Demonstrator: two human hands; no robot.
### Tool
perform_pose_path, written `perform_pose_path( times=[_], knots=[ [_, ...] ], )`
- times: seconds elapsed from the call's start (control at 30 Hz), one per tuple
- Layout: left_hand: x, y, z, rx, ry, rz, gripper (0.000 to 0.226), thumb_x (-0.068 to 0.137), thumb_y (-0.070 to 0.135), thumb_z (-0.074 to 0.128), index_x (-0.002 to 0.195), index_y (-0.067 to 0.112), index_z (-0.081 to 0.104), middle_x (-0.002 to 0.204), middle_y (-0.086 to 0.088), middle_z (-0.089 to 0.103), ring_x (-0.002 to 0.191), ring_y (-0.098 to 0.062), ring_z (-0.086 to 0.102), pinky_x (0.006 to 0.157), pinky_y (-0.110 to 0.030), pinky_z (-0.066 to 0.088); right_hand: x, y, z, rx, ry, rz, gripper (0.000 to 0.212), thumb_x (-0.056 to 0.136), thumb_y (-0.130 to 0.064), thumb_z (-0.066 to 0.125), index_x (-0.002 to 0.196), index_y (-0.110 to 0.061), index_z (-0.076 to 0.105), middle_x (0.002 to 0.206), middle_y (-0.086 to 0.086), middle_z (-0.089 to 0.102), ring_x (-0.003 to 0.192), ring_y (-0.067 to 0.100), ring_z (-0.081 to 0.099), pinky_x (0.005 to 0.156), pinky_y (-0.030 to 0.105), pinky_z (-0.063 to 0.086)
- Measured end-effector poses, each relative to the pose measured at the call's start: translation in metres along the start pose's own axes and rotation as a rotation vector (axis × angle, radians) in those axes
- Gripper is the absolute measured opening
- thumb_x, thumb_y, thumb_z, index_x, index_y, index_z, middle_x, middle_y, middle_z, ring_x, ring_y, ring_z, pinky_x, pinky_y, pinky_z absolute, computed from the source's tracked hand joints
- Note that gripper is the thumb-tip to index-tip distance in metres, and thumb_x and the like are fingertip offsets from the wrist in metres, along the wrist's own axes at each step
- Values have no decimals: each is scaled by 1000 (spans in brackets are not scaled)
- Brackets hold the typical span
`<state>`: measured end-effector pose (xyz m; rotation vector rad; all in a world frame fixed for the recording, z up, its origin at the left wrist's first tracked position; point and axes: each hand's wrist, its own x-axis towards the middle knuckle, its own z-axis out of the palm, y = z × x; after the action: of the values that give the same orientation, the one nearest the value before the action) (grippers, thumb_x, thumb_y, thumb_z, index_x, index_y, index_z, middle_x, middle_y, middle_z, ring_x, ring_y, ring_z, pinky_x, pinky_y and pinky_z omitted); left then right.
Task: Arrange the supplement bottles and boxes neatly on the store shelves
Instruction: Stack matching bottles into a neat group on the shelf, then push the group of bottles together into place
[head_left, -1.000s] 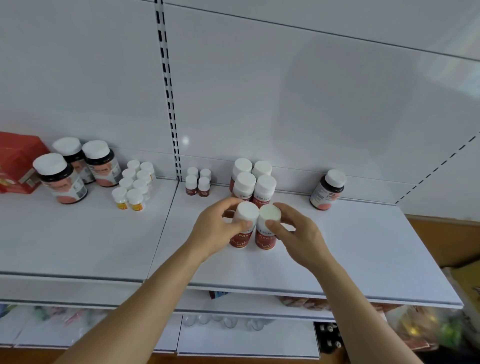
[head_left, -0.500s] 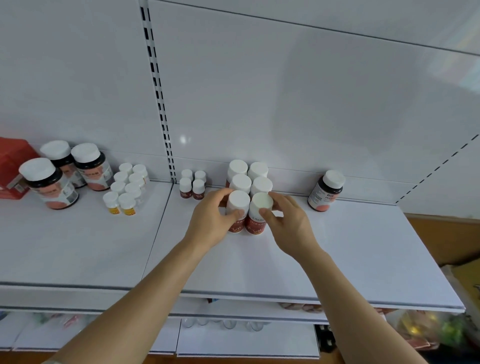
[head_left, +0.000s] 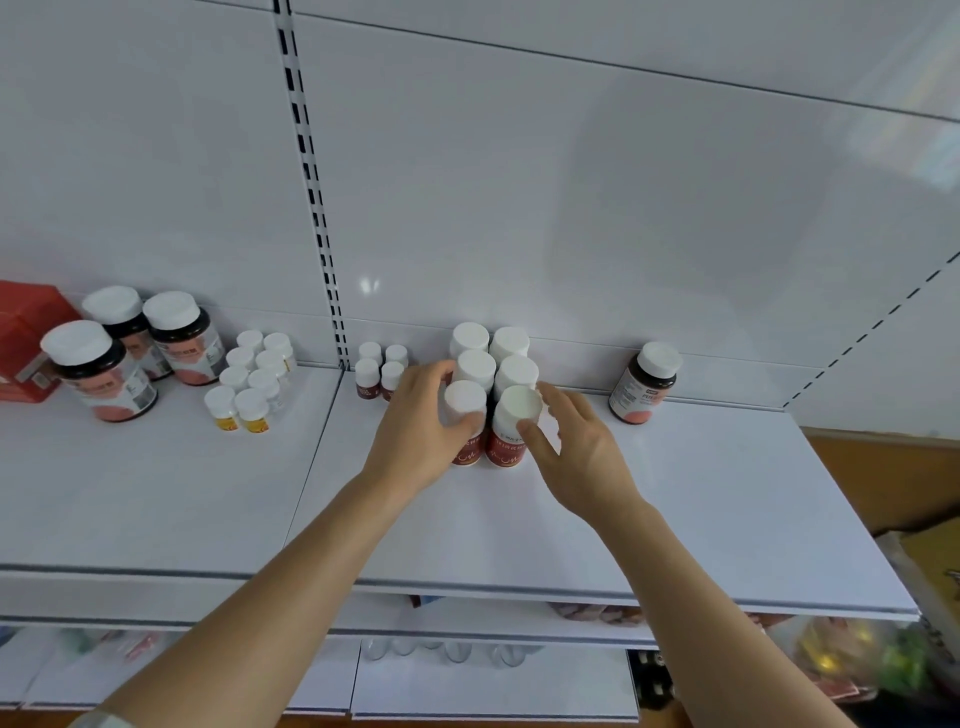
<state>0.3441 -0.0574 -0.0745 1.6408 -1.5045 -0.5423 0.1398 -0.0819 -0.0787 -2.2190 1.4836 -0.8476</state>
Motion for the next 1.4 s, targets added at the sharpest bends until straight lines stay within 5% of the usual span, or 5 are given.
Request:
perform_pose_path(
  times=[0.37, 0.73, 0.93, 1.13, 1.4],
  knots=[
    [7, 49, 25, 288, 179, 430, 36, 89, 32, 57, 115, 7, 62, 113, -7, 61, 109, -30, 55, 95, -42, 45, -3, 46, -52, -386, 159, 25, 41, 92, -21, 64, 128, -2, 58, 127, 20, 58, 117, 44, 52, 91, 52, 51],
    [15, 101, 93, 624, -18, 299, 61, 92, 49, 35, 129, 7, 59, 134, -12, 57, 132, -38, 46, 110, -55, 36, 44, 113, -106, -536, -120, 125, 61, 100, -32, 49, 154, -18, 25, 161, 14, 20, 145, 35, 23, 110, 46, 35],
    [13, 111, 111, 668, -16, 189, 61, 92, 49, 36, 132, 7, 57, 138, -13, 55, 136, -38, 42, 114, -55, 31, 63, 134, -103, -396, -132, 17, 42, 98, -28, 54, 137, -13, 48, 145, 15, 43, 130, 37, 42, 96, 45, 45],
    [6, 120, 115, 599, 2, 144, 61, 93, 49, 36, 129, 6, 59, 134, -11, 58, 133, -34, 45, 111, -52, 36, 65, 146, -108, -217, -75, -124, 28, 95, -19, 60, 120, -7, 59, 123, 14, 62, 88, 38, 62, 64, 35, 46],
    [-13, 127, 89, 417, 126, 194, 45, 96, 38, 43, 119, 5, 63, 117, -7, 63, 115, -26, 55, 100, -43, 47, 50, 101, -132, 196, 63, -179, 21, 93, -26, 63, 113, -26, 67, 110, -4, 65, 91, 17, 65, 79, 39, 58]
  ],
)
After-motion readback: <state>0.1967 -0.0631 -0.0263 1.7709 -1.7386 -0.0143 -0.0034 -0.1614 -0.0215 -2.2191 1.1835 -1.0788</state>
